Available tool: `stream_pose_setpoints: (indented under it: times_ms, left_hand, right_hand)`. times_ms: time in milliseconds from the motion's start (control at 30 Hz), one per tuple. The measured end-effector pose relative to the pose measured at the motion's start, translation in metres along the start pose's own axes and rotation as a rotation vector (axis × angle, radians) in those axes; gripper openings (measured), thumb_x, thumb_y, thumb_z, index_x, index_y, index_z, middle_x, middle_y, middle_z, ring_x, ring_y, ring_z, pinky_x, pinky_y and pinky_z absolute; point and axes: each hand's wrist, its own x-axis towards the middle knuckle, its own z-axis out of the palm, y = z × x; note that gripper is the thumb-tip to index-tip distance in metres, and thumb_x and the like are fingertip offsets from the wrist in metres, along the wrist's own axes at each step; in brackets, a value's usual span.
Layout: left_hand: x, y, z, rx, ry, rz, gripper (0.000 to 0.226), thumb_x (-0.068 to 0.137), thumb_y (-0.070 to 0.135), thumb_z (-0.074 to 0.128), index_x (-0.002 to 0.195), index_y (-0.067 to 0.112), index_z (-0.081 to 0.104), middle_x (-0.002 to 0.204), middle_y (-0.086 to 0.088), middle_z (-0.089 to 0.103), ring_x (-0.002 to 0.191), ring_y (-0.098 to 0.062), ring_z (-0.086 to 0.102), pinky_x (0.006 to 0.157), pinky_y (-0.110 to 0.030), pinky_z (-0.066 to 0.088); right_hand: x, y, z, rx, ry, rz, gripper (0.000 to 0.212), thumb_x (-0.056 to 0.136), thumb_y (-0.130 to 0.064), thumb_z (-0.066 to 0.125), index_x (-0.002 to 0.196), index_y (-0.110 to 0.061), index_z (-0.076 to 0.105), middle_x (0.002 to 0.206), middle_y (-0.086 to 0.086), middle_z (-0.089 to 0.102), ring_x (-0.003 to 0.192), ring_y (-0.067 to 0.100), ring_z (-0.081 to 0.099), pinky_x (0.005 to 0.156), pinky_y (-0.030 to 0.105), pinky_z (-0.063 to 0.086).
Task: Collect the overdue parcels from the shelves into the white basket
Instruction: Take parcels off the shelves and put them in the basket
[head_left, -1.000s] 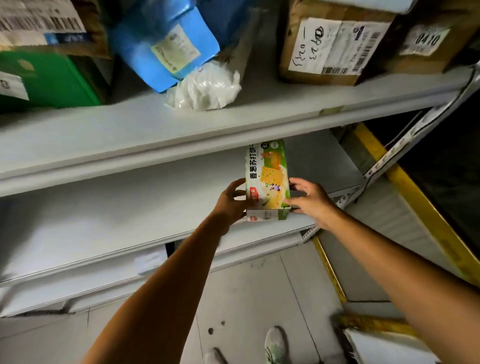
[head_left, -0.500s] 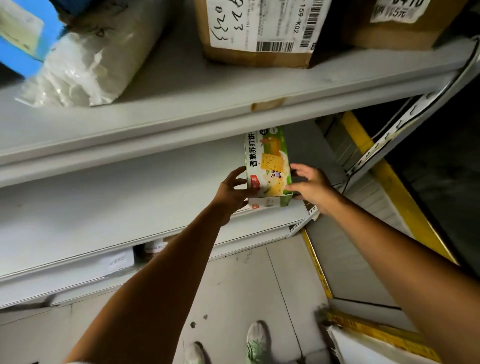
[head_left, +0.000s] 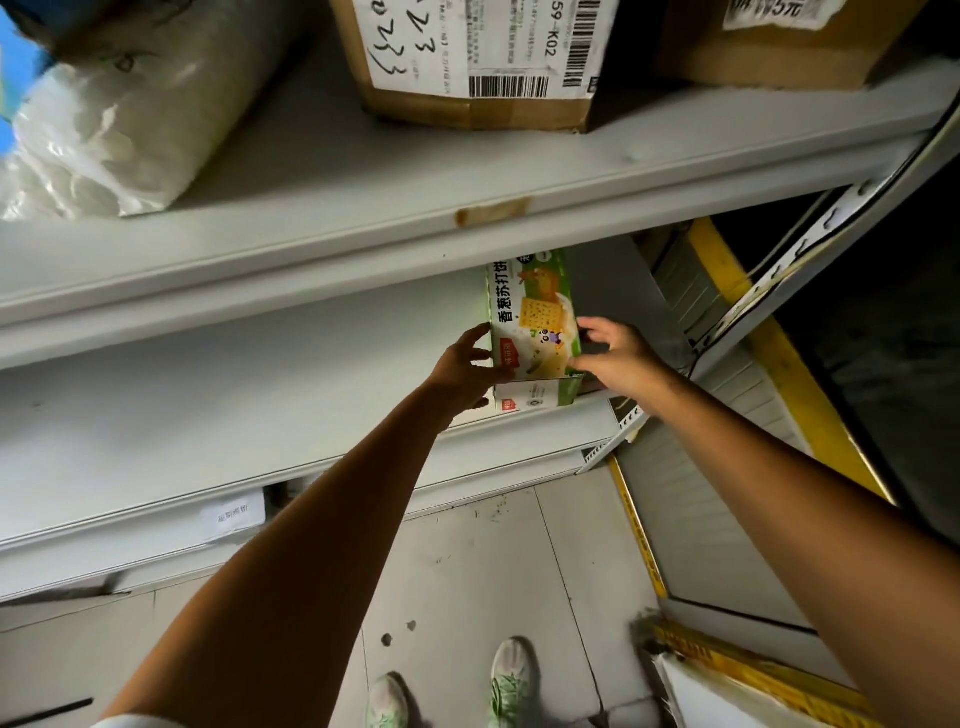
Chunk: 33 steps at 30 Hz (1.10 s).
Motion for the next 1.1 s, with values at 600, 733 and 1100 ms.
stream_pose_setpoints:
  times_ms: [600,733,1100]
  left_hand:
    - [-0.184,-0.047,-0.166,0.925,0.347,-0.041,0.047,0.094,0.03,0.057,0.14,0.034,0.049,0.133,-0.003,0.061,0.115,-0.023,0.06,0.096,-0.037,0.051]
    - [-0.251,-0.079,-0.235,0.842,0.464,-0.118,0.046,0.093,0.028,0.058,0.139,0.031,0.051,0.127,-0.004,0.064,0.113,-0.025,0.061,0.095,-0.036,0.051]
    - [-0.431,-0.197,-0.433,0.819,0.744,-0.303,0.049,0.091,0.028,0.057,0.14,0.029,0.052,0.133,-0.009,0.061,0.121,-0.03,0.057,0.094,-0.035,0.048]
  right_hand:
    - [-0.087,-0.134,0.103,-0.762,-0.312,-0.28,0.062,0.083,-0.038,0.068,0.14,-0.026,0.048,0.139,0.005,0.055,0.123,0.025,0.055,0.095,0.027,0.042]
    - [-0.119,-0.187,0.183,-0.802,-0.416,-0.395,0.062,0.083,-0.038,0.069,0.14,-0.024,0.049,0.14,0.006,0.054,0.124,0.025,0.054,0.101,0.031,0.043]
    - [-0.236,-0.315,0.42,-0.948,-0.575,-0.671,0.058,0.089,-0.035,0.062,0.143,-0.023,0.046,0.144,0.007,0.05,0.127,0.027,0.051,0.104,0.037,0.043]
